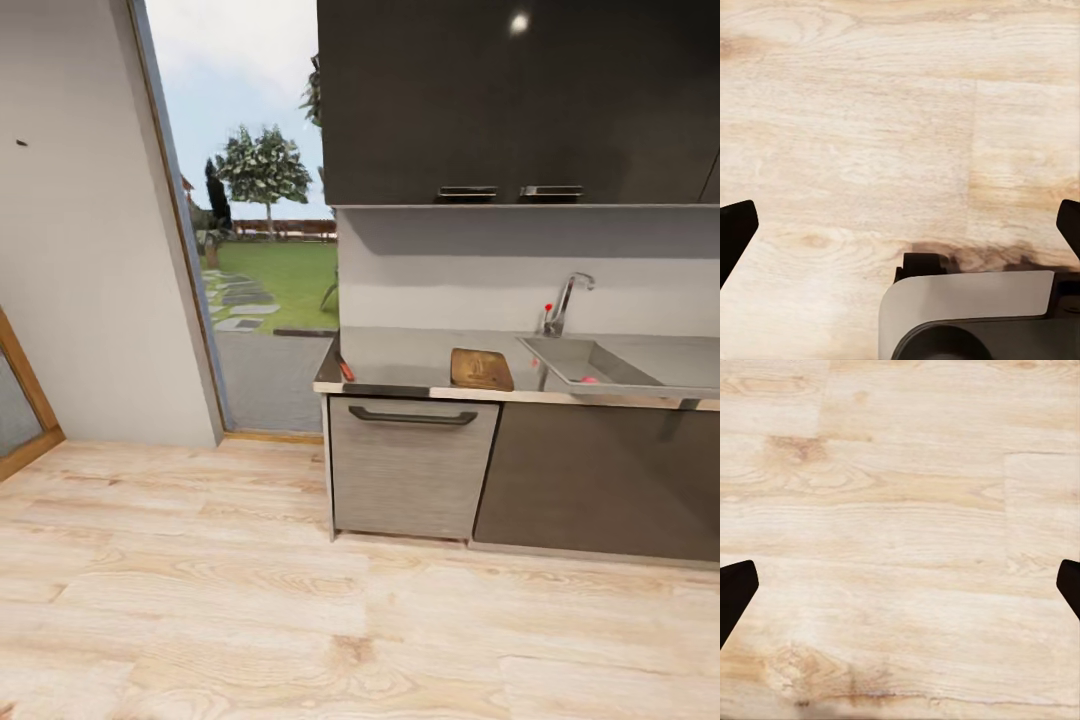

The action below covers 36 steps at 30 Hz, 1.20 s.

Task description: In the kitchen, take the Vidalia onion out of the sink, dice it on the chopping board with the paring knife, put the diced onion into the bowl on the countertop, then place both the paring knife and the chopping board into the sink.

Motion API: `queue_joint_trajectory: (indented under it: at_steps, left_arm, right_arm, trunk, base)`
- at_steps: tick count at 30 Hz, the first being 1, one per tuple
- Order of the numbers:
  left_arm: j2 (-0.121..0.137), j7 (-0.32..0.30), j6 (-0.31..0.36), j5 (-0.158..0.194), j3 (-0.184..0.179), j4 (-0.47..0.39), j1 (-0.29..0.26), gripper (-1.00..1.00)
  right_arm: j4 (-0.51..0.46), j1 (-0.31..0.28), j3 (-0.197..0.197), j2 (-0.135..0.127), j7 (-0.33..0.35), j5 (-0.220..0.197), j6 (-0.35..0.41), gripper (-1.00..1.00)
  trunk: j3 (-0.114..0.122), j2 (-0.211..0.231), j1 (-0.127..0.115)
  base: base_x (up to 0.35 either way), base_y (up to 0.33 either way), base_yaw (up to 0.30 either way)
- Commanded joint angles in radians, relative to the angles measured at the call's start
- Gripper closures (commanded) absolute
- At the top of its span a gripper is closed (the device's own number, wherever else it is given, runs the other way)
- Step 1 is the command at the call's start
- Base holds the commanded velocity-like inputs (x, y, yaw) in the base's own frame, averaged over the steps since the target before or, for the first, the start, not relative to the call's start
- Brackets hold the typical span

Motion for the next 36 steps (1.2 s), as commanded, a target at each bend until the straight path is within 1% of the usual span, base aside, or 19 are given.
queue_joint_trajectory:
  at_steps: [1, 36]
  left_arm:
    - [0.000, 0.000, -0.002, 0.000, 0.000, -0.001, 0.000, -1.00]
    - [0.000, 0.000, -0.002, 0.000, -0.001, 0.000, 0.000, -1.00]
  right_arm:
    - [0.000, 0.000, 0.000, -0.001, -0.001, 0.001, -0.004, -1.00]
    - [0.000, 0.000, 0.002, -0.005, 0.000, 0.003, -0.004, -1.00]
  trunk:
    - [-0.001, 0.000, 0.000]
    - [-0.001, 0.000, 0.000]
  base:
    - [0.002, -0.002, 0.005]
    - [0.000, 0.000, 0.000]
